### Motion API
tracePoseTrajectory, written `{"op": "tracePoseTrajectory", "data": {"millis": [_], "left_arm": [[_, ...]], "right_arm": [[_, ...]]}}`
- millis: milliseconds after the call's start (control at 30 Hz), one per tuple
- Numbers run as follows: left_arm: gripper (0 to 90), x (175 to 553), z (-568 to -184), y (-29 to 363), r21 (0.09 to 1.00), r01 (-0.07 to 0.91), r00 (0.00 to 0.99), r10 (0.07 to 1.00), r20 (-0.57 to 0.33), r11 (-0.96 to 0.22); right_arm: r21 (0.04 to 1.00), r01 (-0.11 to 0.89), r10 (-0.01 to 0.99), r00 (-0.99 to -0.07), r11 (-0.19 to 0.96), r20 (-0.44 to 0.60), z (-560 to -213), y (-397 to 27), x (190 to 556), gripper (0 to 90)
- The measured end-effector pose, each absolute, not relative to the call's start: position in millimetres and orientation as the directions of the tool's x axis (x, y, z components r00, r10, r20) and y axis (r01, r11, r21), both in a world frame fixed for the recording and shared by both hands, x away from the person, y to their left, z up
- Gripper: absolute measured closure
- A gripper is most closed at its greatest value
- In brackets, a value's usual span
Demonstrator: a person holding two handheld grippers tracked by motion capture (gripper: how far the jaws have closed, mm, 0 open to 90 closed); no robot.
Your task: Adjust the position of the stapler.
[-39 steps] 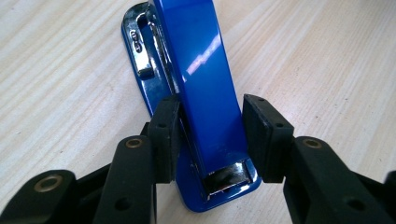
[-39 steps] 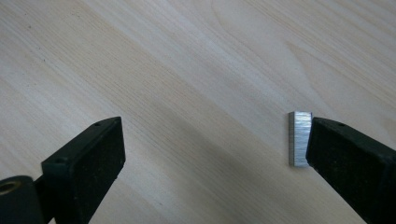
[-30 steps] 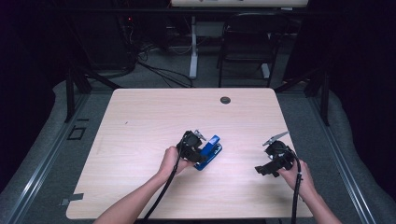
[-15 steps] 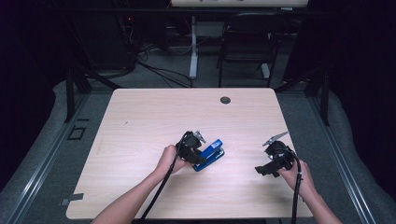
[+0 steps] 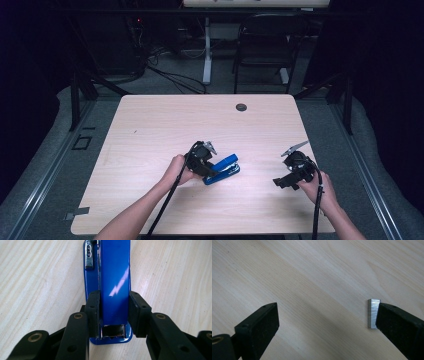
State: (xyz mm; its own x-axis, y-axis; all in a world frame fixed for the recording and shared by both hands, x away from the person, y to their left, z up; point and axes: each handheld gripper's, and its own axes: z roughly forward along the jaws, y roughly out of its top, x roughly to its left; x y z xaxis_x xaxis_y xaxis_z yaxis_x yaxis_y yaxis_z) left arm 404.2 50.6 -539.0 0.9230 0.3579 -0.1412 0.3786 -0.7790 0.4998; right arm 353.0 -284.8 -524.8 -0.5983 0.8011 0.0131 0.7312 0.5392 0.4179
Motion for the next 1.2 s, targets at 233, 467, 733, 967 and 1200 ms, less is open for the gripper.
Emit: {"op": "tracePoseTrajectory", "data": {"millis": [233, 467, 733, 967, 1200], "left_arm": [[65.7, 400.0, -538.0, 58.3, 0.486, 0.299, 0.953, 0.284, -0.107, -0.821], [65.9, 398.5, -537.0, 69.2, 0.482, 0.274, 0.961, 0.255, -0.106, -0.832], [66.1, 395.4, -537.1, 75.0, 0.479, 0.206, 0.978, 0.194, -0.075, -0.853], [66.1, 394.6, -538.8, 78.8, 0.501, 0.168, 0.986, 0.155, -0.067, -0.849], [66.2, 394.2, -539.4, 80.4, 0.509, 0.139, 0.990, 0.125, -0.062, -0.849]], "right_arm": [[0.418, 0.731, 0.801, -0.598, 0.539, 0.014, -525.0, -284.9, 352.5, 4.4], [0.413, 0.729, 0.798, -0.602, 0.546, 0.008, -524.7, -284.8, 352.6, 4.4], [0.412, 0.729, 0.795, -0.606, 0.546, 0.019, -525.9, -284.4, 352.9, 4.4], [0.406, 0.727, 0.792, -0.610, 0.554, 0.012, -525.9, -283.7, 353.0, 4.5], [0.406, 0.727, 0.790, -0.613, 0.553, 0.020, -526.9, -283.3, 353.3, 4.5]]}}
